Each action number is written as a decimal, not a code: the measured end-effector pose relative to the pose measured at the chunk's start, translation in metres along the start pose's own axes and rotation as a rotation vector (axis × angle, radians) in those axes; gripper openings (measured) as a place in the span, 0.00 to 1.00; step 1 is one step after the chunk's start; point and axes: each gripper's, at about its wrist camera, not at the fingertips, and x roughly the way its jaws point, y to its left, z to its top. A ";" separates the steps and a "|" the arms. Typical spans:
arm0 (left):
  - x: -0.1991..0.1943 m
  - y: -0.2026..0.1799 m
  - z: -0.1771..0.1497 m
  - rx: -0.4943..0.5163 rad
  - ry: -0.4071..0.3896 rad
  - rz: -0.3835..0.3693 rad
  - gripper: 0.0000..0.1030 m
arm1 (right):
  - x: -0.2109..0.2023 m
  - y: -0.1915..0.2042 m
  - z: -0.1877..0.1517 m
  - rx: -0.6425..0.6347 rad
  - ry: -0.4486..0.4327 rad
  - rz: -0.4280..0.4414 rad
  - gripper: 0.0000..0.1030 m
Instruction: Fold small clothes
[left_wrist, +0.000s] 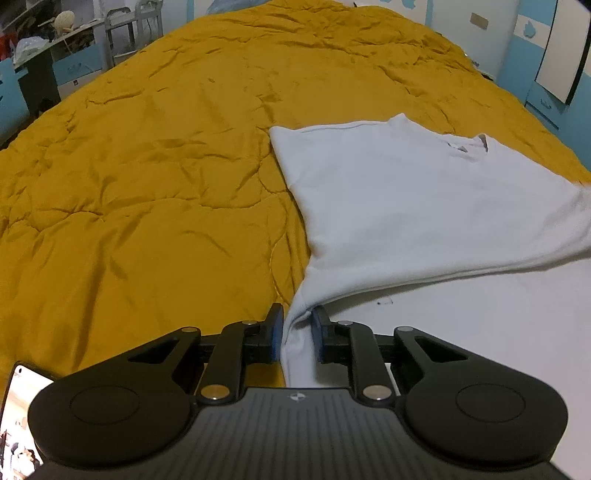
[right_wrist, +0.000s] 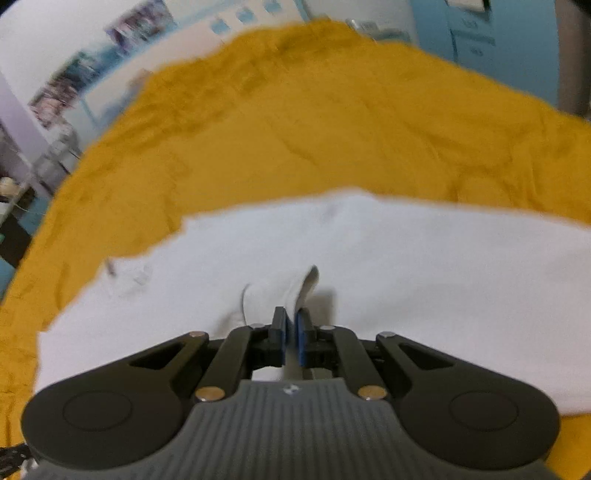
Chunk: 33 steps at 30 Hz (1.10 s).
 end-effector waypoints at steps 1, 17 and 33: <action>0.001 0.000 -0.001 -0.001 0.001 -0.001 0.21 | -0.006 0.002 0.004 -0.010 -0.030 0.024 0.00; -0.035 0.013 0.019 -0.088 -0.024 -0.129 0.31 | -0.012 -0.015 -0.008 -0.103 -0.027 -0.093 0.11; 0.096 0.051 0.103 -0.459 -0.091 -0.153 0.52 | 0.037 -0.011 0.000 -0.079 0.013 -0.052 0.36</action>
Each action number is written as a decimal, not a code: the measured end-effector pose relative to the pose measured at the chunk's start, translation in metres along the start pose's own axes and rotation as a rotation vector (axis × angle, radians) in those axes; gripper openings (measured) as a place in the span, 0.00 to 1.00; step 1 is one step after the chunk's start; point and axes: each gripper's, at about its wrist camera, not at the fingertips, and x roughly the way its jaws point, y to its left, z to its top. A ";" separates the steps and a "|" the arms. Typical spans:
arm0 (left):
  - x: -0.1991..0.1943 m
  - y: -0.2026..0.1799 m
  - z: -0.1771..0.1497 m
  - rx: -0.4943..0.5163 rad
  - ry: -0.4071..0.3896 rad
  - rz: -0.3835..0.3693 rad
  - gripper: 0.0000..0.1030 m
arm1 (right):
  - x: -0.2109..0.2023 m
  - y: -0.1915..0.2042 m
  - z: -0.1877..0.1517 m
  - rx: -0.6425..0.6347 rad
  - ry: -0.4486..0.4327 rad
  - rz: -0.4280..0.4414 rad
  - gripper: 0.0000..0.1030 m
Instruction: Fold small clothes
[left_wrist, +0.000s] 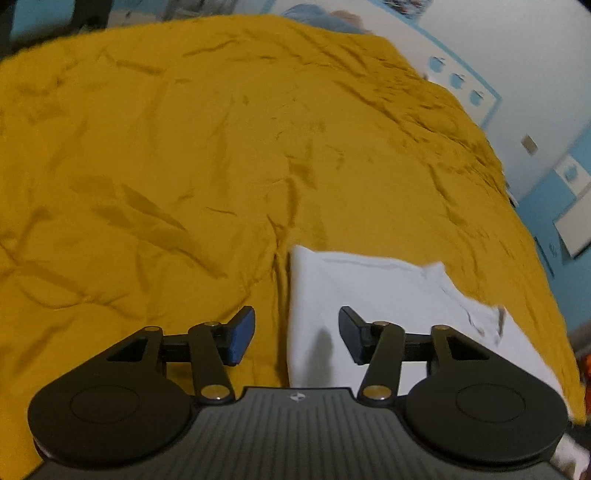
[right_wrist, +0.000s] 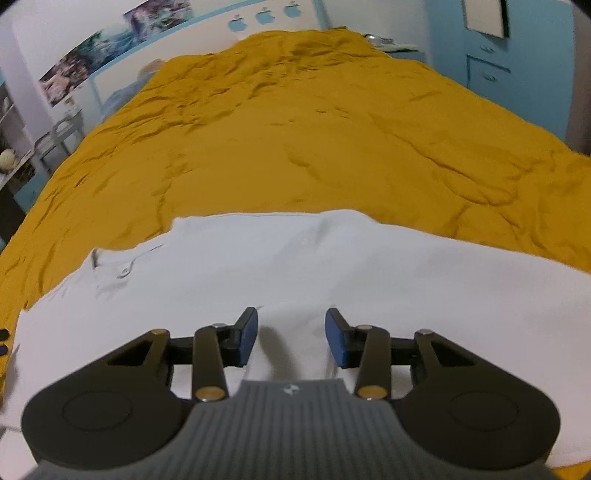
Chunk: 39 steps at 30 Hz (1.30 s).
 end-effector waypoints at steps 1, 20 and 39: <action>0.005 0.001 0.000 -0.012 -0.003 -0.008 0.41 | 0.003 -0.005 0.000 0.017 0.002 0.006 0.36; 0.006 0.014 0.006 0.024 -0.137 0.121 0.00 | 0.032 -0.002 -0.008 0.042 -0.036 -0.016 0.02; -0.091 -0.095 -0.060 0.467 -0.004 0.035 0.46 | -0.006 0.052 -0.055 -0.366 0.090 -0.018 0.10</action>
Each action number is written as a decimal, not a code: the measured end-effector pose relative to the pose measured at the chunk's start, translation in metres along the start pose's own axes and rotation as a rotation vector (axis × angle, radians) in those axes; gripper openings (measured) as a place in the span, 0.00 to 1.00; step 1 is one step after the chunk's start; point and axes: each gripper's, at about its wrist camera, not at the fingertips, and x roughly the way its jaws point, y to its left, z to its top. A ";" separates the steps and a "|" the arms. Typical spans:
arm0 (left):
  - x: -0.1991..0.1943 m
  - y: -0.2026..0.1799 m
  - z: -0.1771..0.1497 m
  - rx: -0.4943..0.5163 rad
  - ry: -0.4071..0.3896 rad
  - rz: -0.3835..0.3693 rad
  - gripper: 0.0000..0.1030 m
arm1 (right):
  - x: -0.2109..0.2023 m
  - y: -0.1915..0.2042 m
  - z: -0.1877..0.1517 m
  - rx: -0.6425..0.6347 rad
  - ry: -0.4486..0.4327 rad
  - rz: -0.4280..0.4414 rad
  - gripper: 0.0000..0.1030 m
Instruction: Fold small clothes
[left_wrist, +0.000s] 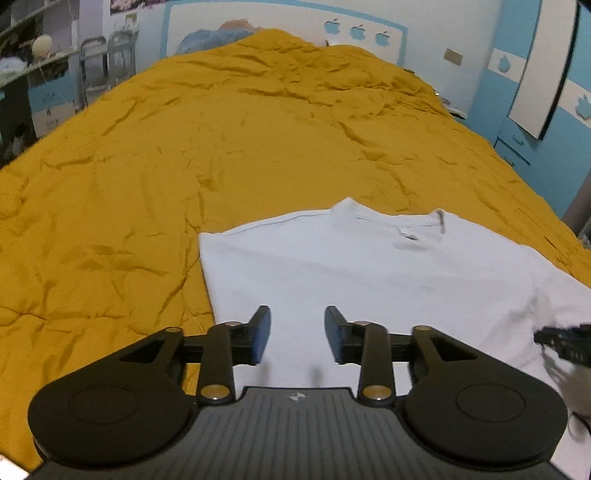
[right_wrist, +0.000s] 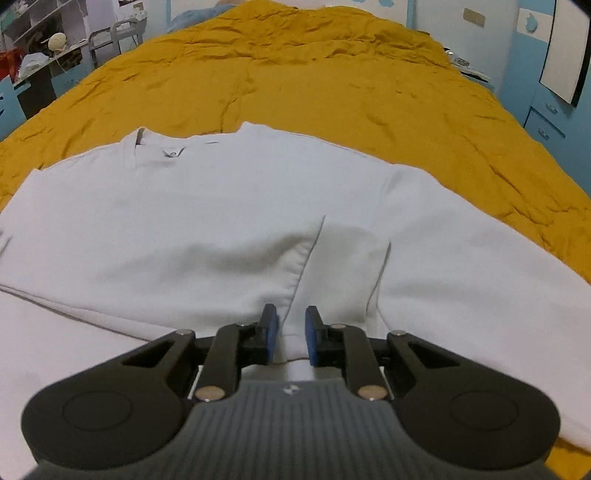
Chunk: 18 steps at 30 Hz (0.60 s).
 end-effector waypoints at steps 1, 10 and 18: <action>-0.007 -0.005 -0.001 0.010 -0.004 0.011 0.52 | -0.004 0.000 0.002 0.002 0.000 -0.003 0.11; -0.038 -0.038 -0.008 0.028 -0.058 0.096 0.65 | -0.095 -0.059 -0.011 0.191 -0.148 -0.033 0.40; -0.037 -0.055 -0.022 -0.016 -0.039 0.097 0.65 | -0.189 -0.242 -0.089 0.674 -0.247 -0.317 0.56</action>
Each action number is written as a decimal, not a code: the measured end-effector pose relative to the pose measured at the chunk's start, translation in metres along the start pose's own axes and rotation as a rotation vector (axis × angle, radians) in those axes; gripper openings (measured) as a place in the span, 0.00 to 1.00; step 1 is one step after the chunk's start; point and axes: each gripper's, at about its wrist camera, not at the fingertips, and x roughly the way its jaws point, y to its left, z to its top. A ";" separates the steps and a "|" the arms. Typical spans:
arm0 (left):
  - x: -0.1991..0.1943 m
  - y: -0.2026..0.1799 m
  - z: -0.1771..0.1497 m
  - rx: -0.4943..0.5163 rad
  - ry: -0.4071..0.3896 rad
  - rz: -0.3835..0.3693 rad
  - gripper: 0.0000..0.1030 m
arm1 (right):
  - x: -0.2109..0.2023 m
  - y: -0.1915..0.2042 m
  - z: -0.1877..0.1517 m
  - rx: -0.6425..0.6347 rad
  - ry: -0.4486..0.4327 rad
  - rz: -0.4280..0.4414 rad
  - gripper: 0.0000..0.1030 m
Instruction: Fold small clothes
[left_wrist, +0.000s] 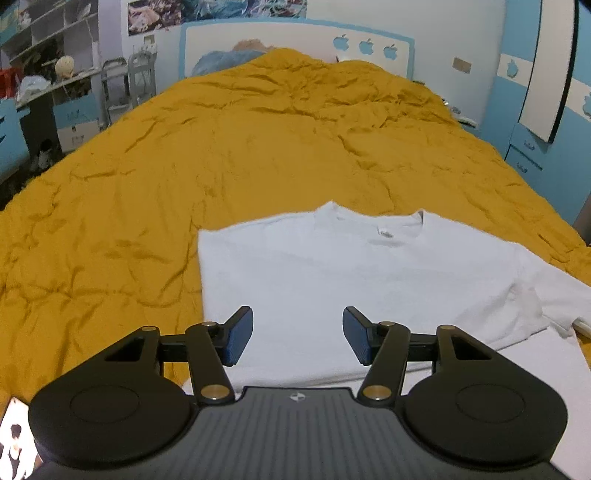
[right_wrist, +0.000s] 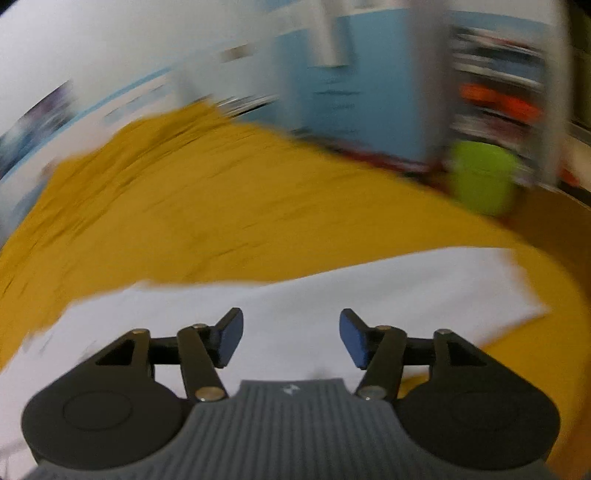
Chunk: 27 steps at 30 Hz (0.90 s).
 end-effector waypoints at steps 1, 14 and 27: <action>0.000 -0.002 -0.001 -0.003 0.004 0.007 0.65 | -0.003 -0.026 0.006 0.047 -0.014 -0.040 0.58; 0.004 -0.018 -0.013 -0.030 0.057 0.032 0.64 | 0.046 -0.193 0.025 0.375 0.056 -0.089 0.58; -0.008 0.009 -0.014 -0.067 0.044 0.066 0.62 | 0.007 -0.124 0.069 0.228 -0.088 -0.050 0.03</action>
